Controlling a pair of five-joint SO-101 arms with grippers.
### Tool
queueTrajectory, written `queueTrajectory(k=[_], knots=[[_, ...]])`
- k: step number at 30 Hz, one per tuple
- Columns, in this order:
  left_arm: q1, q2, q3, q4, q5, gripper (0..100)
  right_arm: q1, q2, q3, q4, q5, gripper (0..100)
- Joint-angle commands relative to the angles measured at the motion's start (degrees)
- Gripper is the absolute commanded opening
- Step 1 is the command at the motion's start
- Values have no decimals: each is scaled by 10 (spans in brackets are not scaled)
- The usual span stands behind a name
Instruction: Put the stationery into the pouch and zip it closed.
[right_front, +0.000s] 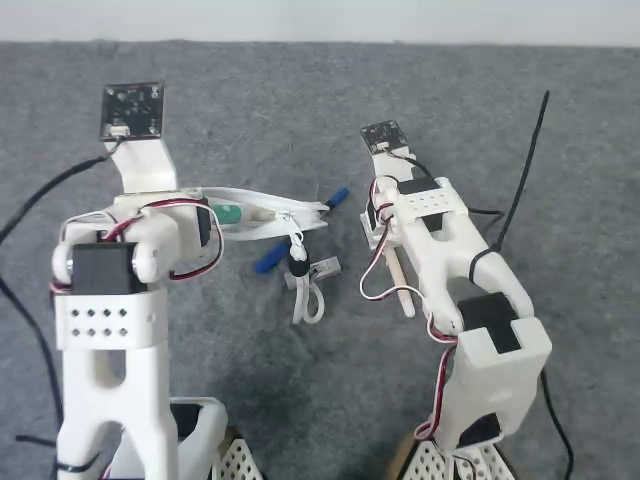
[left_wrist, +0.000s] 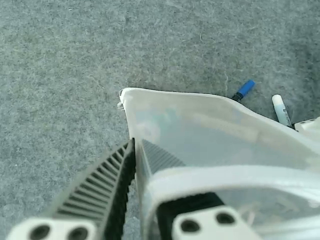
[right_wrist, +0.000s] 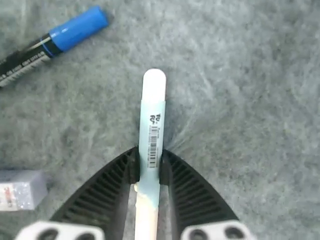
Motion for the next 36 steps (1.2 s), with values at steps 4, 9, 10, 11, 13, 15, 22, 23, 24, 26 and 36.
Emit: queueTrajectory(k=[4, 9, 10, 11, 13, 15, 22, 23, 24, 26, 36], knots=[[-1, -4, -6, -18, 5, 12, 4, -18, -32, 56, 4, 6], [-1, -4, -6, -18, 5, 12, 6, -60, -28, 85, 7, 6], [-1, -4, -6, -18, 5, 12, 6, -70, -28, 95, 7, 6], [-1, -4, -6, -18, 5, 12, 5, -80, -28, 103, 7, 6], [-1, -4, -6, -18, 5, 12, 6, -94, -28, 116, 7, 6], [-1, -4, -6, -18, 5, 12, 7, -106, -28, 124, 7, 6], [-1, -4, -6, -18, 6, 12, -11, -159, -30, 199, 8, 6], [-1, -3, -6, -18, 6, 12, -15, -169, -29, 207, 8, 6], [-1, -3, -6, -18, 6, 12, -17, -180, -29, 215, 8, 6], [-1, -3, -6, -18, 6, 12, -17, -199, -29, 228, 8, 6], [-1, -3, -6, -18, 6, 12, -60, -333, -27, 335, 6, 6]])
